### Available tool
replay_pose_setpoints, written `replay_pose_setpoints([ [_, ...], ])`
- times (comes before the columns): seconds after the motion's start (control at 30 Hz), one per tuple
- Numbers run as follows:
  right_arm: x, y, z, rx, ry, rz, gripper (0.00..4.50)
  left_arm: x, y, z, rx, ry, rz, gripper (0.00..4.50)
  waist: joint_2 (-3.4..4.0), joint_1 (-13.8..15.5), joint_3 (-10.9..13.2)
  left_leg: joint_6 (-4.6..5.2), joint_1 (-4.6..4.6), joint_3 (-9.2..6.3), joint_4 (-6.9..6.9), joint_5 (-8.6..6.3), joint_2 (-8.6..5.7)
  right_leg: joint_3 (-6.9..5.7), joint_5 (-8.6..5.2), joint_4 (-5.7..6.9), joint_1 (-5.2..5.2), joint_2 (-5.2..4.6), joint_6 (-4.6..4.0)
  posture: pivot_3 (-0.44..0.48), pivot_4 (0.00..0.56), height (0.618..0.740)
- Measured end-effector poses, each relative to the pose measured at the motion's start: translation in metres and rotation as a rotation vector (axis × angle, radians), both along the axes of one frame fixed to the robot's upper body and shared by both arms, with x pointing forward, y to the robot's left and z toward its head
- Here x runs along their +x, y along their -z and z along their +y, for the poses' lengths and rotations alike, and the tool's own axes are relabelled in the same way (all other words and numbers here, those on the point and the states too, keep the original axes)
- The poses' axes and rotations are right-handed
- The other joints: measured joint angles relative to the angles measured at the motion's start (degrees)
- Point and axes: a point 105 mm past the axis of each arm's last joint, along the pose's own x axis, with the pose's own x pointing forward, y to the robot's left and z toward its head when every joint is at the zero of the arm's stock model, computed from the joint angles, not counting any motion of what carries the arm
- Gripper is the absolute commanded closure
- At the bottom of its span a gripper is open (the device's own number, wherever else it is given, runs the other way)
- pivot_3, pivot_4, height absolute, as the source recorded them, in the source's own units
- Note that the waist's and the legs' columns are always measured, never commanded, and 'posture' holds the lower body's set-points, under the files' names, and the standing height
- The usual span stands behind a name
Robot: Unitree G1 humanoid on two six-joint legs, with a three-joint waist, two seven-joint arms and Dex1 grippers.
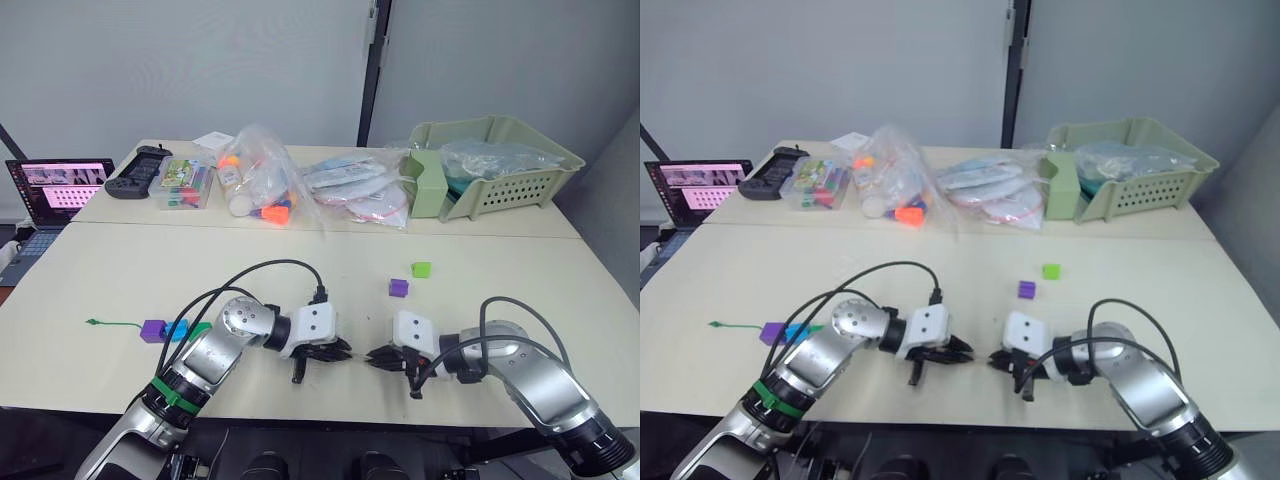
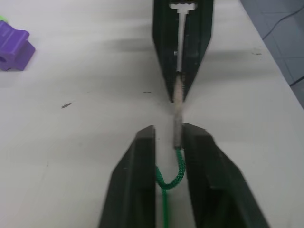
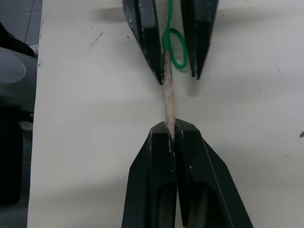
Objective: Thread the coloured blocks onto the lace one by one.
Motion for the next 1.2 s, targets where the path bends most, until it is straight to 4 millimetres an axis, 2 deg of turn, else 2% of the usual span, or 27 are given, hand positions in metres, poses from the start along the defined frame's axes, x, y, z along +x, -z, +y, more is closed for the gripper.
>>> replay_pose_setpoints([
  [0.43, 0.0, 0.002, 0.0, -0.008, 0.007, 0.014, 4.5, 0.0, 0.001, -0.001, 0.004, -0.001, 0.0, 4.47, 0.0, 0.0, 0.0, 0.0, 0.0, 0.0, 0.0, 0.0, 0.0, 0.0, 0.0, 0.0, 0.0, 0.0, 0.0, 0.0, 0.15, 0.74],
  [0.63, 0.0, 0.001, 0.002, 0.043, 0.074, 0.045, 2.55, 0.0, 0.001, -0.001, 0.006, -0.011, 0.01, 4.5, 0.0, 0.1, 0.0, 0.0, -0.02, -0.02, 0.0, 0.0, 0.0, -0.01, 0.0, 0.0, 0.0, -0.01, 0.0, 0.0, 0.15, 0.74],
  [0.87, 0.002, -0.012, -0.027, 0.174, 0.343, 0.052, 0.03, 0.001, 0.001, 0.003, 0.019, -0.023, 0.014, 4.5, 0.0, 0.1, 0.0, 0.0, -0.02, -0.06, 0.0, 0.0, 0.01, -0.01, 0.0, 0.0, 0.02, 0.0, 0.01, 0.0, 0.15, 0.74],
  [0.97, 0.016, -0.028, -0.043, 0.324, 0.539, 0.023, 0.03, 0.001, 0.001, 0.003, 0.02, -0.023, 0.013, 4.5, 0.0, -0.1, 0.0, 0.0, 0.01, -0.04, -0.01, 0.0, 0.02, 0.02, 0.0, 0.01, 0.03, 0.0, 0.0, 0.0, 0.15, 0.74],
  [1.1, 0.04, -0.048, -0.079, 0.46, 0.861, -0.104, 0.03, 0.001, 0.0, 0.004, 0.023, -0.024, 0.009, 4.5, 0.02, -0.1, 0.0, 0.0, 0.02, -0.02, -0.01, 0.0, 0.02, 0.03, 0.0, 0.03, 0.01, 0.0, 0.0, 0.0, 0.15, 0.74],
  [1.2, 0.052, -0.043, -0.092, 0.471, 1.032, -0.143, 0.03, 0.001, 0.0, 0.005, 0.022, -0.026, 0.009, 4.5, 0.03, -0.2, 0.0, 0.0, 0.01, -0.01, -0.04, 0.0, 0.01, 0.03, 0.0, 0.02, -0.01, 0.0, 0.0, 0.0, 0.15, 0.74],
])
